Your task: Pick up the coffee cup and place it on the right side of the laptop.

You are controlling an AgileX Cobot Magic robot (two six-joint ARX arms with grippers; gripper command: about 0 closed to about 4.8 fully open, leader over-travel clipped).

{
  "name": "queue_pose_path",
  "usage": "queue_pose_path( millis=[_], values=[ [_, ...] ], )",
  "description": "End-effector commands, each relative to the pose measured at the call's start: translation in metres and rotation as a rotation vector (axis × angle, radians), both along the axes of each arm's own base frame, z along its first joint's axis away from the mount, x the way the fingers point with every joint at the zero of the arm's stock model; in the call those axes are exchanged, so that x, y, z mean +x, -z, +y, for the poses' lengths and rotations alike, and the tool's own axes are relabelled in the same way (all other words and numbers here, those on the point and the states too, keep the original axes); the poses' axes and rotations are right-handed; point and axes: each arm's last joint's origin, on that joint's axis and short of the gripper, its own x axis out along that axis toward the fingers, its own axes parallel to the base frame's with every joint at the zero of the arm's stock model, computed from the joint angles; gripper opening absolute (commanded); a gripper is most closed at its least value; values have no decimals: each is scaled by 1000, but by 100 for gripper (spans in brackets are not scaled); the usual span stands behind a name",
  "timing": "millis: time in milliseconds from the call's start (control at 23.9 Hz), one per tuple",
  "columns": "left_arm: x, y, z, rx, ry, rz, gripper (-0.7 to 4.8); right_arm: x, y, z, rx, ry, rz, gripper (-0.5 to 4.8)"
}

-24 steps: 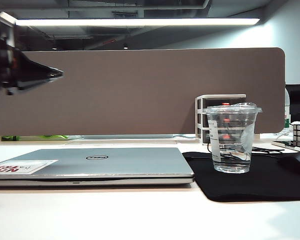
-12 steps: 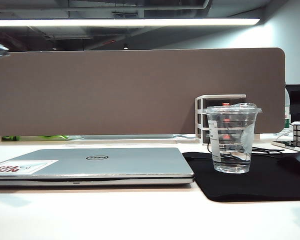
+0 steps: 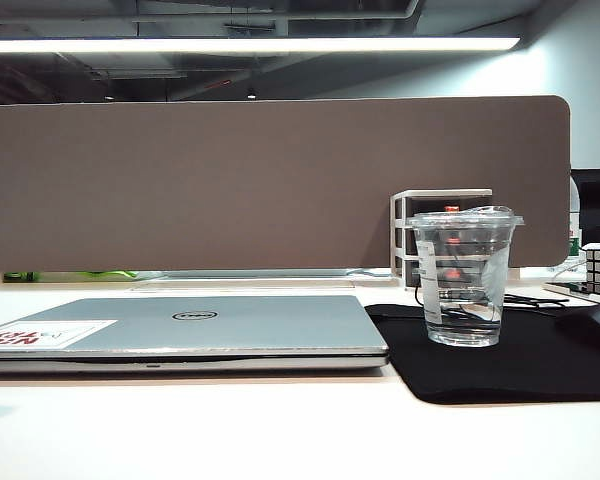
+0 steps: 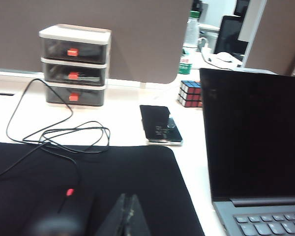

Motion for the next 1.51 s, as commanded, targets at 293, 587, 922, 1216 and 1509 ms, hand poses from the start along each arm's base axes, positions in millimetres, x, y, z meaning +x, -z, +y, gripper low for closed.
queue_pose_path(
  millis=[293,587,922,1216,1509],
  values=[
    [-18,1,3,111,-188,47,-5,0,0,0,10,13,-15,-1],
    [-35,0,2,122,-227,21,-5,0,0,0,10,13,-15,-1],
    [-40,5,1,94,-225,60,-5,0,0,-1,9,17,-18,-1],
    [-40,6,1,94,-222,67,-5,0,0,0,124,10,-42,-1],
    [-40,7,1,94,-222,75,-5,0,0,0,196,8,-54,-1]
  ],
)
